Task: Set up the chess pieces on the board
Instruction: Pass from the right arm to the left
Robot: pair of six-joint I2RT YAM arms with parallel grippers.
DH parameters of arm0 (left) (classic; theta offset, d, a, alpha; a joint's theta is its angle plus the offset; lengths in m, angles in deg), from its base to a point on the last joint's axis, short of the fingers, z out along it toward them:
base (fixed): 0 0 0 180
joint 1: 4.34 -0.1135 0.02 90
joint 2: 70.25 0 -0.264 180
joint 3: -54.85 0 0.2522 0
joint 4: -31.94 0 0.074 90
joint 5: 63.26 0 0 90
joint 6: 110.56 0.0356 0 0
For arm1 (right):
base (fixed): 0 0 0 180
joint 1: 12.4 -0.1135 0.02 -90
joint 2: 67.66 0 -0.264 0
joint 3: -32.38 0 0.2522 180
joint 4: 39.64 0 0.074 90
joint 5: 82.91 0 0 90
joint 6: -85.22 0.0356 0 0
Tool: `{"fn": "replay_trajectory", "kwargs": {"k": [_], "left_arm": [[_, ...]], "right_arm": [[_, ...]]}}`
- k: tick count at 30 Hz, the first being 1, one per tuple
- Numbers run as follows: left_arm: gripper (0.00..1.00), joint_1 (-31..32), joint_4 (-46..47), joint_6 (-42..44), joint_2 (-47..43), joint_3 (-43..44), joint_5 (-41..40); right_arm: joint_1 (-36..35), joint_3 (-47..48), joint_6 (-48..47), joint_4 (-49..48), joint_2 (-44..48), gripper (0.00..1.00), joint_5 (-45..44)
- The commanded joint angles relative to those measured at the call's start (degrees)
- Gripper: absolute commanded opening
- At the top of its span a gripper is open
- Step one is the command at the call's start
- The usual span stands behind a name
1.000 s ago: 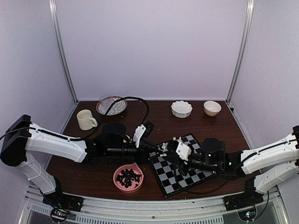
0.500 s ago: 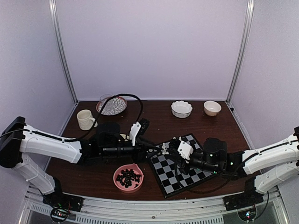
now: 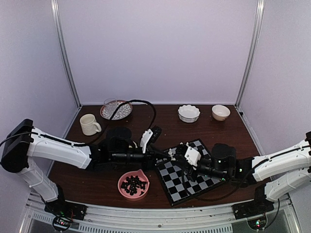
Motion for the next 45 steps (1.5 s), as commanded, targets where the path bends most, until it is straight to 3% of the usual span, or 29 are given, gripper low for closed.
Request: {"fn": "replay_trajectory", "kwargs": {"k": [1,13,18,21,30,41,45], "left_arm": [[0.25,0.3,0.9,-0.3,1.1,2.0,1.6],[0.21,0.4,0.6,-0.6,2.2,2.2,2.7],[0.05,0.4,0.9,-0.5,2.4,2.2,2.8],[0.01,0.5,0.9,-0.5,2.4,2.0,2.3],[0.0,0.5,-0.3,-0.2,2.1,2.1,1.4],[0.0,0.5,-3.1,1.7,0.8,1.6,-1.3],[0.0,0.4,-7.4,4.3,1.0,2.9,-2.6]], "right_arm": [[0.2,0.0,0.2,-1.0,-0.6,0.1,0.6],[0.2,-0.2,1.5,-2.7,-1.6,0.09,-0.1],[0.2,-0.2,1.5,-3.0,-1.9,0.1,-0.1],[0.2,-0.2,1.4,-3.0,-1.9,0.11,-0.1],[0.3,-0.6,1.2,-3.1,-2.0,0.19,-0.6],[0.3,-1.9,0.7,-2.7,-0.5,0.5,-0.5],[0.2,-3.0,-0.5,-0.3,2.9,0.58,-0.9]]}}
